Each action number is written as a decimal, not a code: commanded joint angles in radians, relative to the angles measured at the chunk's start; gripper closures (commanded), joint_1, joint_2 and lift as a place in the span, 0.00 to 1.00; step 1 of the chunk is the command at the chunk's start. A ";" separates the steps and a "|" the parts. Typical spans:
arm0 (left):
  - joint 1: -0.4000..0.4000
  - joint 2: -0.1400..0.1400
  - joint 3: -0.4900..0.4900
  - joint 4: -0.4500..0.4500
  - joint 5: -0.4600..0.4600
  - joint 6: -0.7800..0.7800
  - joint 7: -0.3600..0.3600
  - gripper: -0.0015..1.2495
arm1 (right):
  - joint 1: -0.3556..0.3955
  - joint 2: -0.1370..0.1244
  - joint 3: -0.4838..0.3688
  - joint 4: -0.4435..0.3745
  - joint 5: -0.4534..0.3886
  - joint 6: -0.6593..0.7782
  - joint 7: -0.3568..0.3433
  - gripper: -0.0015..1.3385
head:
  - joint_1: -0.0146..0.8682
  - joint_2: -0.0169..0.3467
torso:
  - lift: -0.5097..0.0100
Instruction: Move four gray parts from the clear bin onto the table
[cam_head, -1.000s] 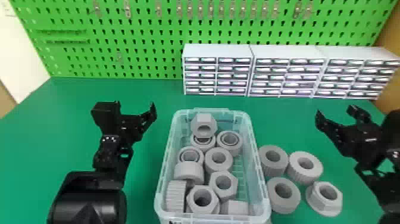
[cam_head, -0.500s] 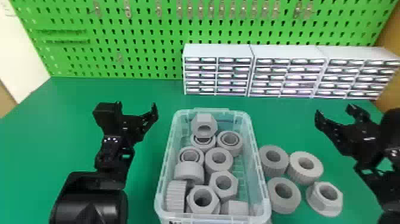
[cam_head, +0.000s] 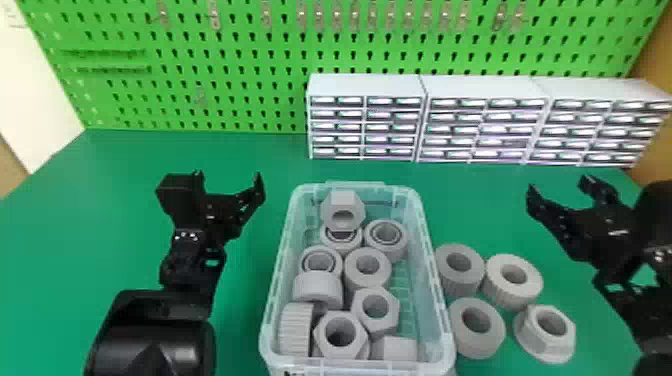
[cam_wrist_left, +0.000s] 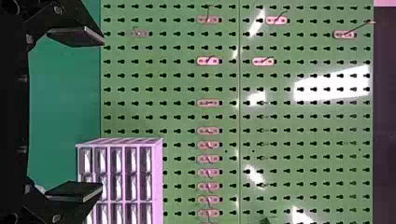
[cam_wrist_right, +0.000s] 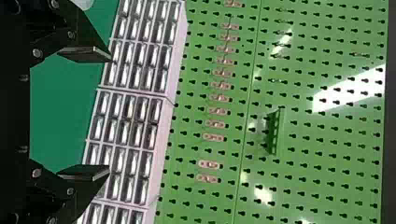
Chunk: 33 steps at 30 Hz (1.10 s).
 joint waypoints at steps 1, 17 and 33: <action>0.000 -0.006 -0.001 0.002 0.005 -0.004 0.002 0.15 | 0.003 0.002 -0.003 0.000 0.000 0.000 0.000 0.32 | 0.80 0.24 | 0.88; 0.002 -0.006 -0.002 0.004 0.007 -0.006 0.002 0.15 | 0.006 0.004 0.003 0.000 0.000 0.000 0.000 0.32 | 0.80 0.24 | 0.88; -0.002 -0.006 -0.010 0.012 0.010 -0.007 0.002 0.15 | 0.003 0.002 0.006 0.003 0.000 0.000 0.000 0.32 | 0.80 0.24 | 0.88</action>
